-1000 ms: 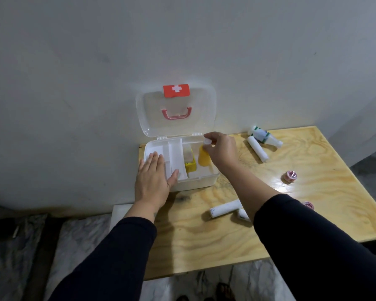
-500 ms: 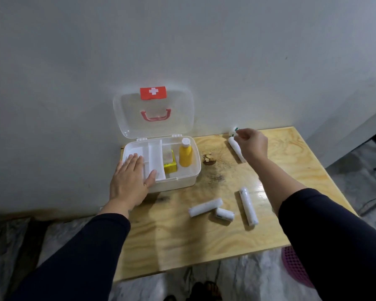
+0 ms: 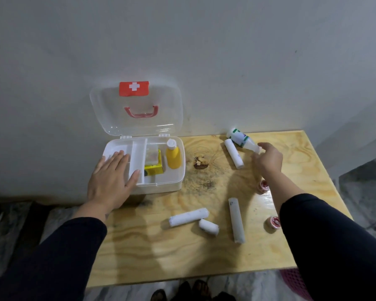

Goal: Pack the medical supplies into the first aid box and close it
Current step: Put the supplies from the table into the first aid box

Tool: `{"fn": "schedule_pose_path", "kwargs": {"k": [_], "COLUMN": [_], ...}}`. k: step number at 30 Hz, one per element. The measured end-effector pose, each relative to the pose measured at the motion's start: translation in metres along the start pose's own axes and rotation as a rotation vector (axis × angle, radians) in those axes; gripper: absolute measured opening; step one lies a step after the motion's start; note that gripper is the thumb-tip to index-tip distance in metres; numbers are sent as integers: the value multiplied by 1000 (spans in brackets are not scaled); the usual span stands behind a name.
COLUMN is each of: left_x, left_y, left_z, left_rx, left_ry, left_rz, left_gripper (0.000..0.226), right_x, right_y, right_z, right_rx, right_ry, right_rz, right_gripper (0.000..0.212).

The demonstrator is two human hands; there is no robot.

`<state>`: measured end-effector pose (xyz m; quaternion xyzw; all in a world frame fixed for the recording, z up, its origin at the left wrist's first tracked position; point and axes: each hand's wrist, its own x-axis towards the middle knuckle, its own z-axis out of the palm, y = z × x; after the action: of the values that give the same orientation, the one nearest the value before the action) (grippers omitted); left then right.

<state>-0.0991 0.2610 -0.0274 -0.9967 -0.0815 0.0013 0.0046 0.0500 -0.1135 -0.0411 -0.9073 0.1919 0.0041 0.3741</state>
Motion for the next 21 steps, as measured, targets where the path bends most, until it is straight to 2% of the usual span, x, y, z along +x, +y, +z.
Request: {"fn": "schedule_pose_path", "kwargs": {"k": [8, 13, 18, 21], "left_x": [-2, -4, -3, -2], "left_y": [1, 2, 1, 2], "left_z": [0, -1, -2, -3], "left_rx": [-27, -29, -29, -27], "left_ry": [15, 18, 7, -3], "left_rz": [-1, -2, 4, 8], "left_gripper": [80, 83, 87, 79], "right_x": [8, -6, -18, -34], "right_y": [0, -3, -31, -53], "right_z": [14, 10, -3, -14], "right_rx": [26, 86, 154, 215], "right_ry": [51, 94, 142, 167], "right_rz": [-15, -115, -192, -217], "right_gripper": [31, 28, 26, 25]}}
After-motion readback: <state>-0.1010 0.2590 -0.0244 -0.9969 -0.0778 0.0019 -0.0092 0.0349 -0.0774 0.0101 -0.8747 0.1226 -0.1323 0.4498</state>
